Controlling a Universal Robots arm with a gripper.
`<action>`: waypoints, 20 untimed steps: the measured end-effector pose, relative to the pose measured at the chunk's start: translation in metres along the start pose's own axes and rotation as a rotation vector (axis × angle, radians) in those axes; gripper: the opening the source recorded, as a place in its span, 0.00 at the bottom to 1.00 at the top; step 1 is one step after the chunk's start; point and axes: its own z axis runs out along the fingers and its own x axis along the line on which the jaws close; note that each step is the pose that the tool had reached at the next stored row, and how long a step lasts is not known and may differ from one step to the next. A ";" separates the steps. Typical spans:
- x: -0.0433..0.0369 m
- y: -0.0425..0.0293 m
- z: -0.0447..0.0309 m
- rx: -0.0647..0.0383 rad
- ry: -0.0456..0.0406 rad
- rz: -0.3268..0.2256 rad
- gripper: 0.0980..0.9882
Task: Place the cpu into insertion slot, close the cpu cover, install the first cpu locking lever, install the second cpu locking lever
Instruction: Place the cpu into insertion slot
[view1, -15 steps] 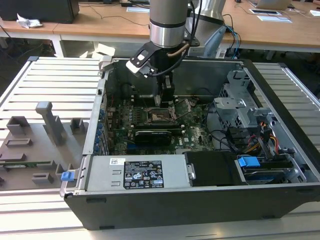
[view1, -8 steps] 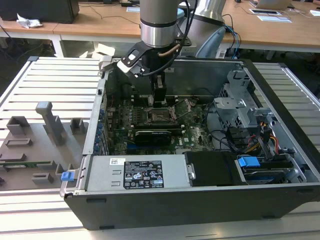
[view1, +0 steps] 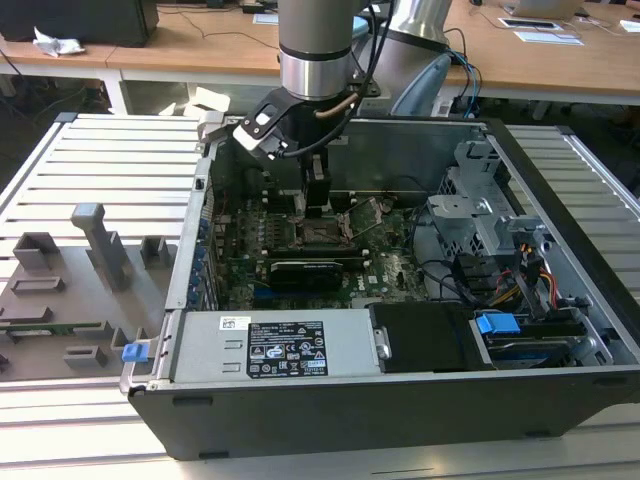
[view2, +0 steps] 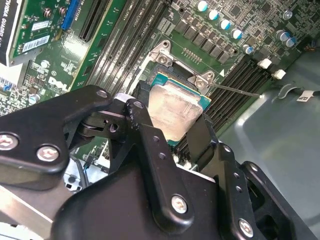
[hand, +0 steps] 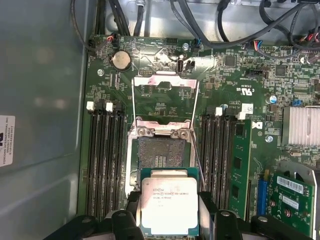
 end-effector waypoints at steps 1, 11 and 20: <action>0.0000 0.0000 0.0004 0.000 0.0000 0.000 0.50; -0.0001 -0.0002 0.0060 0.000 -0.0001 0.000 0.50; -0.0001 -0.0004 0.0092 0.000 -0.0007 0.000 0.50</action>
